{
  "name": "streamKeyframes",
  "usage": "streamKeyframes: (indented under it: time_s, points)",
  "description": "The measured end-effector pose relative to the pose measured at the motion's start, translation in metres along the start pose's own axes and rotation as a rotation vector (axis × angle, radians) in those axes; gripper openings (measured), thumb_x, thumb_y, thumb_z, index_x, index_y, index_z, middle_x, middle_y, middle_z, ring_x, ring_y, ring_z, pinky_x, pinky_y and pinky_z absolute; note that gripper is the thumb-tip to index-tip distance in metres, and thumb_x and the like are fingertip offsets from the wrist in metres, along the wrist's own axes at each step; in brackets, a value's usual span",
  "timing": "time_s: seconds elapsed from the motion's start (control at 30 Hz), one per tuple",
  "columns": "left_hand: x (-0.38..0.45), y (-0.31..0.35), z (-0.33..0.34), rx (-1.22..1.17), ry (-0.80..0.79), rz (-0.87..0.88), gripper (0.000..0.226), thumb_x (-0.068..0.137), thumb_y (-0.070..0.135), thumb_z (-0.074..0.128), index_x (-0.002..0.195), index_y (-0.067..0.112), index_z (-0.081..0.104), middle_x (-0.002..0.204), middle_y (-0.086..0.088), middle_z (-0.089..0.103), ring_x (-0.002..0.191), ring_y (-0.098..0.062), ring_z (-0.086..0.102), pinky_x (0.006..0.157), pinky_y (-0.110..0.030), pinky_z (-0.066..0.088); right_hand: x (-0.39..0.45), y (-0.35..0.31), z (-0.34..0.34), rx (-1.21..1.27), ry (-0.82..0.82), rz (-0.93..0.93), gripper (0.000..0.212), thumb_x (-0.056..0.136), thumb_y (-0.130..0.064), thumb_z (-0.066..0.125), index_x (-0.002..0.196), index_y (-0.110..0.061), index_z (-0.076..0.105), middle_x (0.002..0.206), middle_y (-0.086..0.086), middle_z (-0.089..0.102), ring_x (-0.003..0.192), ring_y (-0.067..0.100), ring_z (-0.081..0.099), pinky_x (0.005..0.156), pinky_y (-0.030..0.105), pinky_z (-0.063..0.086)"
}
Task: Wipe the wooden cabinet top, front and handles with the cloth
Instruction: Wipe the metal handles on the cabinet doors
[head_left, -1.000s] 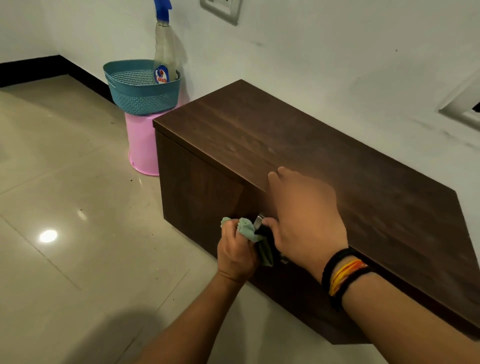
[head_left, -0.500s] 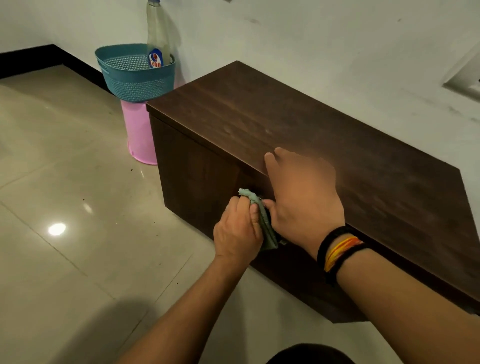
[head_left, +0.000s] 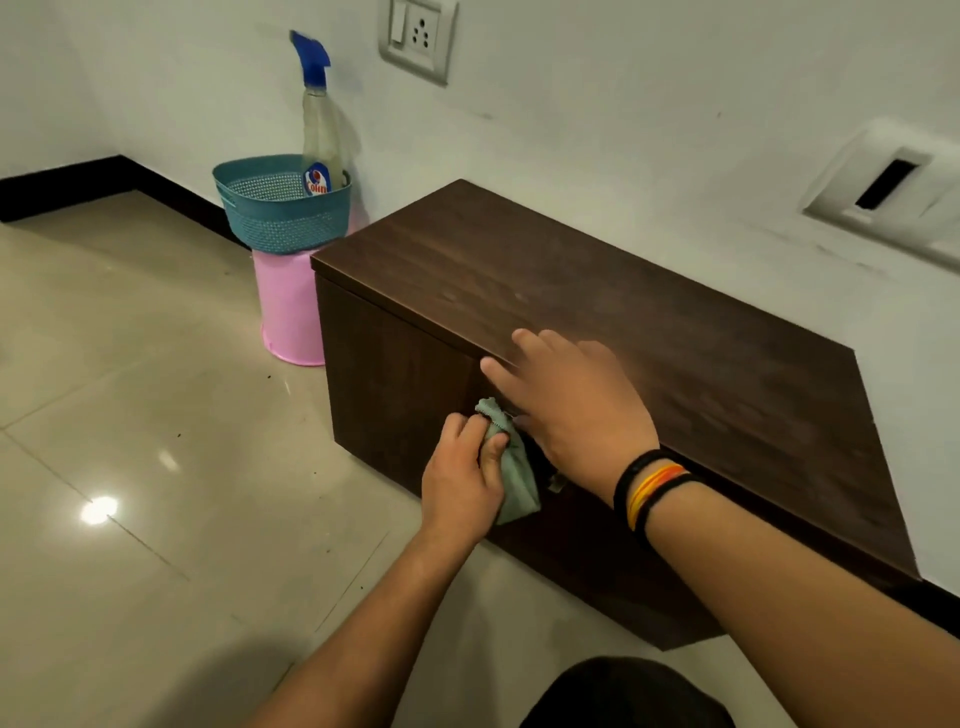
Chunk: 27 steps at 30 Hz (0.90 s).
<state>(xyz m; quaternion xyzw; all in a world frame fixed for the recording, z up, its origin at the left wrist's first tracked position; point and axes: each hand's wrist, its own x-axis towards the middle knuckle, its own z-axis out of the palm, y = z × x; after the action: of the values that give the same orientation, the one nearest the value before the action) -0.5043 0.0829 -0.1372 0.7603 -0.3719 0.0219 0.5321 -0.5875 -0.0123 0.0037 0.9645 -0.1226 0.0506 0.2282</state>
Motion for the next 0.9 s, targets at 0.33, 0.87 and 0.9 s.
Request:
streamKeyframes:
  time_s: [0.33,0.87,0.9]
  points:
    - [-0.025,-0.02,0.019,-0.449,0.166,-0.361,0.008,0.088,0.028,0.067,0.085,0.026,0.06,0.088,0.002,0.061,0.083,-0.011,0.06,0.074,-0.042,0.055,0.0,-0.009,0.005,0.018,0.003,-0.045,0.022,0.077,-0.03,0.074,0.092,-0.046,0.074,0.16,-0.005,0.033,0.147,0.025,0.02,0.11,0.046,0.015]
    - [-0.006,-0.006,0.007,-0.352,0.094,-0.218,0.017,0.086,0.019,0.07,0.078,0.017,0.055,0.084,0.004,0.056,0.077,-0.007,0.054,0.07,-0.022,0.044,0.001,-0.008,0.0,0.055,-0.018,-0.009,0.019,0.084,-0.035,0.068,0.095,-0.049,0.075,0.163,-0.007,0.026,0.147,0.026,0.017,0.112,0.049,0.013]
    - [0.001,0.001,0.004,-0.341,0.105,-0.2,0.018,0.087,0.017,0.071,0.078,0.018,0.055,0.084,0.005,0.055,0.076,-0.006,0.054,0.069,-0.018,0.042,0.003,-0.007,-0.002,0.052,-0.015,-0.009,0.018,0.083,-0.035,0.069,0.093,-0.048,0.075,0.163,-0.007,0.026,0.147,0.026,0.018,0.112,0.049,0.014]
